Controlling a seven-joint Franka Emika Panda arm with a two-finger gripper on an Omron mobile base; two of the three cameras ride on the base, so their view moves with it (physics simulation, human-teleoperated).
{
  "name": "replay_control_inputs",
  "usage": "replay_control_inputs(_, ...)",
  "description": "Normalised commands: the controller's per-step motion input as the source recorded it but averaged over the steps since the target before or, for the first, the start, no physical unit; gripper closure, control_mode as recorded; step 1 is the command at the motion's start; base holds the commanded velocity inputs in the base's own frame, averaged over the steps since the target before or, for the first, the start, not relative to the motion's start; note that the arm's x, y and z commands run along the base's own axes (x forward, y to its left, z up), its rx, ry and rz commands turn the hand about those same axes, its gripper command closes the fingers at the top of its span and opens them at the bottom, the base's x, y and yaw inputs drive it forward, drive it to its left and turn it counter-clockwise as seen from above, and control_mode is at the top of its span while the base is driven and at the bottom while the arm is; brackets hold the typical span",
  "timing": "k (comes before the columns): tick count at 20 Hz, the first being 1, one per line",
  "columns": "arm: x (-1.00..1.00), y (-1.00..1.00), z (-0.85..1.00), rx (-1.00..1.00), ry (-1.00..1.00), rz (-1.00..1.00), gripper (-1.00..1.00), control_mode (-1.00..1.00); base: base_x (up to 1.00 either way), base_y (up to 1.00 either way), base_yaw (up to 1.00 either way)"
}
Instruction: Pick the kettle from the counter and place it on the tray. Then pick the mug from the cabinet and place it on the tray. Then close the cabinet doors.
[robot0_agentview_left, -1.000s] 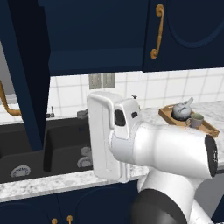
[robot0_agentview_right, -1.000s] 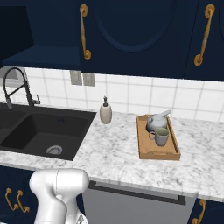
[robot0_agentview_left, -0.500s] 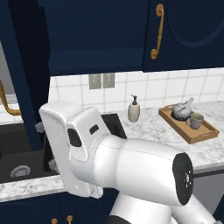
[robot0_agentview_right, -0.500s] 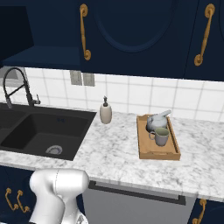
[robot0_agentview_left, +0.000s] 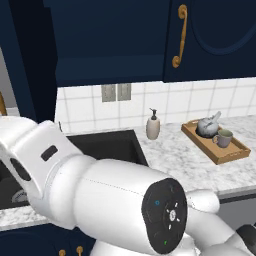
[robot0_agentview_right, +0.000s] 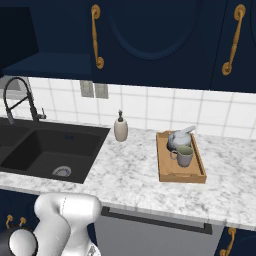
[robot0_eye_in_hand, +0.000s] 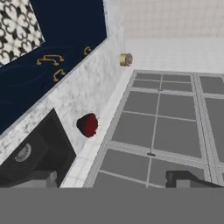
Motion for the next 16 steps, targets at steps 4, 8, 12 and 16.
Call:
replay_control_inputs(4,0.28,0.4,0.04,-0.2,-0.02,-0.18,-1.0,-1.0,0.0,0.0,0.0)
replay_control_inputs(8,0.24,0.28,0.0,-0.1,0.0,-0.23,-1.0,-1.0,0.0,0.0,0.0)
replay_control_inputs(12,0.29,0.22,0.0,0.0,0.03,-0.16,-1.0,-1.0,0.0,0.0,0.0)
replay_control_inputs(16,0.32,-0.01,-0.01,0.0,0.1,-0.1,-1.0,-1.0,0.0,0.0,0.0)
